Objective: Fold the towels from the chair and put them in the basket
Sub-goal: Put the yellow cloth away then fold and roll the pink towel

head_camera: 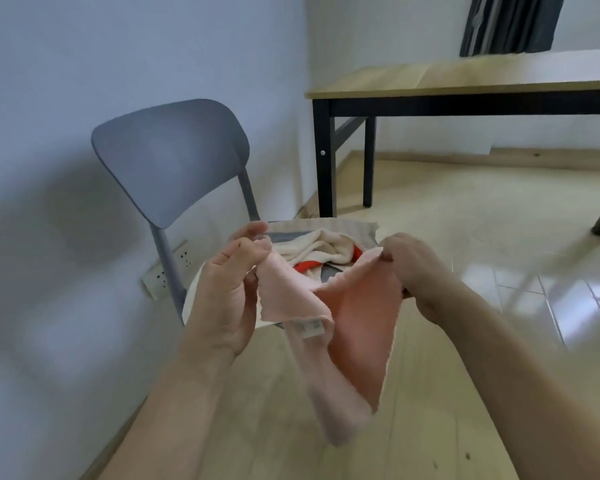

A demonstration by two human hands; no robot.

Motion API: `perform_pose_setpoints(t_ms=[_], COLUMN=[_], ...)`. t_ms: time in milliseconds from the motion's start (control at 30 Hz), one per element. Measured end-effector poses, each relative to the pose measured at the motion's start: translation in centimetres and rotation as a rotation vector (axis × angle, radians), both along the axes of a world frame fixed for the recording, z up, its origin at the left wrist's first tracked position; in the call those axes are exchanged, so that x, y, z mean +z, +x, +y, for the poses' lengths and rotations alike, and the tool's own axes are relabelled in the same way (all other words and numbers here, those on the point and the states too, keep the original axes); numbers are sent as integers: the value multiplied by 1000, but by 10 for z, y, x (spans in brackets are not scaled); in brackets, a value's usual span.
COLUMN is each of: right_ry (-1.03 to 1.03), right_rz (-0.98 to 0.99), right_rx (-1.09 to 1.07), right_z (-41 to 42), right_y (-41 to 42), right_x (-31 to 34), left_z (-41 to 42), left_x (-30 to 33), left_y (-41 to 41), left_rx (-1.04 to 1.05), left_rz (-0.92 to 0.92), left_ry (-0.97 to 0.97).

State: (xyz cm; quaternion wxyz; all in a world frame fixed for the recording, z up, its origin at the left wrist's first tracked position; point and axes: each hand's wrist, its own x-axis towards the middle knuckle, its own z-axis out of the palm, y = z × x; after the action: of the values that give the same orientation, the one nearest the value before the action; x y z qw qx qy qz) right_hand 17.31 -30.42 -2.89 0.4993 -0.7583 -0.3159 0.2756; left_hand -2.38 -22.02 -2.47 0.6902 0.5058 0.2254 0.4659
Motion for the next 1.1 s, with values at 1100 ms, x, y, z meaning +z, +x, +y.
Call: perform_pose_setpoints(t_ms=[1100], right_ry=[11], right_rz=[-64], right_rx=[513], right_z=[-38], right_y=[-16], right_x=[-5], left_z=[-34], left_x=[-3], left_y=[14], left_rx=[137], left_rz=[561], left_ry=[702])
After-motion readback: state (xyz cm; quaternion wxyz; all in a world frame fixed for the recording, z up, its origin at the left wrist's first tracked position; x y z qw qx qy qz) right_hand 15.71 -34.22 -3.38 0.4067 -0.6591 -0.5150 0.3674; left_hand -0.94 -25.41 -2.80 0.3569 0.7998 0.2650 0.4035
